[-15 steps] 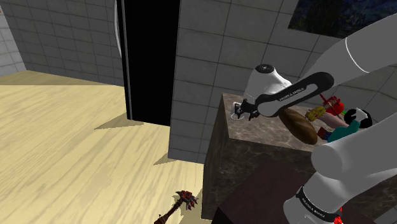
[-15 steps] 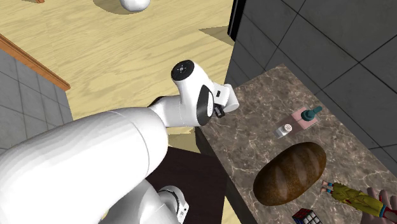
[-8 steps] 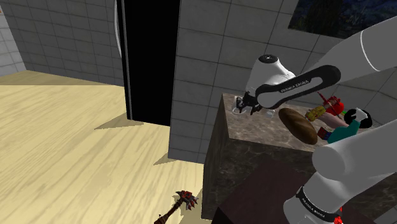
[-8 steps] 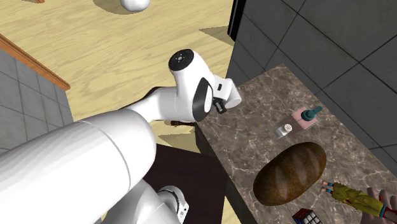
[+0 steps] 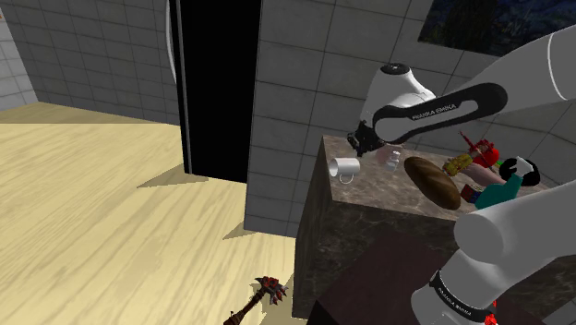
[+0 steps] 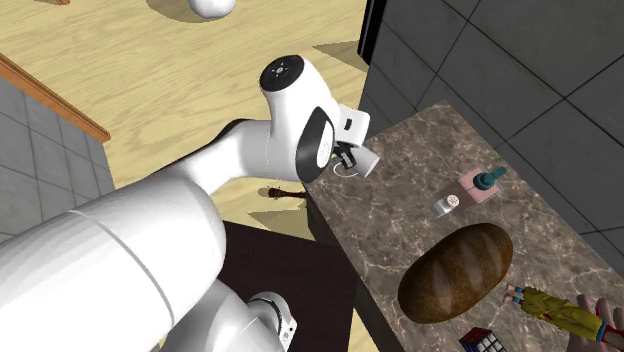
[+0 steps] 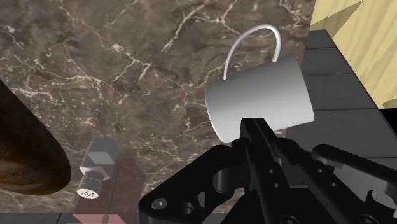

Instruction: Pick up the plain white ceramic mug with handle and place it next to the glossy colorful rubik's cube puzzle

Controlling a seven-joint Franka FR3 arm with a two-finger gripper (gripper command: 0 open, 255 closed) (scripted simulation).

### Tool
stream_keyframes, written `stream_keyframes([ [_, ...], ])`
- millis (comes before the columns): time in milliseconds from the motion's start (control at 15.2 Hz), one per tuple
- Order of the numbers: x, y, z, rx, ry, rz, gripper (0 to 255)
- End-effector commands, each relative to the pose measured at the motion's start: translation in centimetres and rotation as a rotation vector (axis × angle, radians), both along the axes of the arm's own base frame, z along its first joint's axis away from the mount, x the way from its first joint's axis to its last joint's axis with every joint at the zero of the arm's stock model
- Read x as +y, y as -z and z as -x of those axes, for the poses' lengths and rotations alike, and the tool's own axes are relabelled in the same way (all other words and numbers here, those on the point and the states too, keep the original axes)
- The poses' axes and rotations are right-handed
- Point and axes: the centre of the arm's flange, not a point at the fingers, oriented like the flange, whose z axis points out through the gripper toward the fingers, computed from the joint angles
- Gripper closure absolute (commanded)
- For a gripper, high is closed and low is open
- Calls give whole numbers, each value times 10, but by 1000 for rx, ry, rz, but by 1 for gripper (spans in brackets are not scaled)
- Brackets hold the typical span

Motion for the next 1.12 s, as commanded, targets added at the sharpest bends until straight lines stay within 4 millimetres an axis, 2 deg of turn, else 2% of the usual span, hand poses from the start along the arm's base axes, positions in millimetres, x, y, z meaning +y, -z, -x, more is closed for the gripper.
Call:
stream_keyframes([
  [0, 0, 0, 0, 0, 0, 0, 255],
  [66, 0, 0, 0, 0, 0, 0, 0],
  [330, -35, 48, 26, -18, -314, -21, 0],
  [528, -64, 85, 38, -31, -550, -37, 0],
  [1056, -75, 124, 25, -34, -588, -39, 0],
])
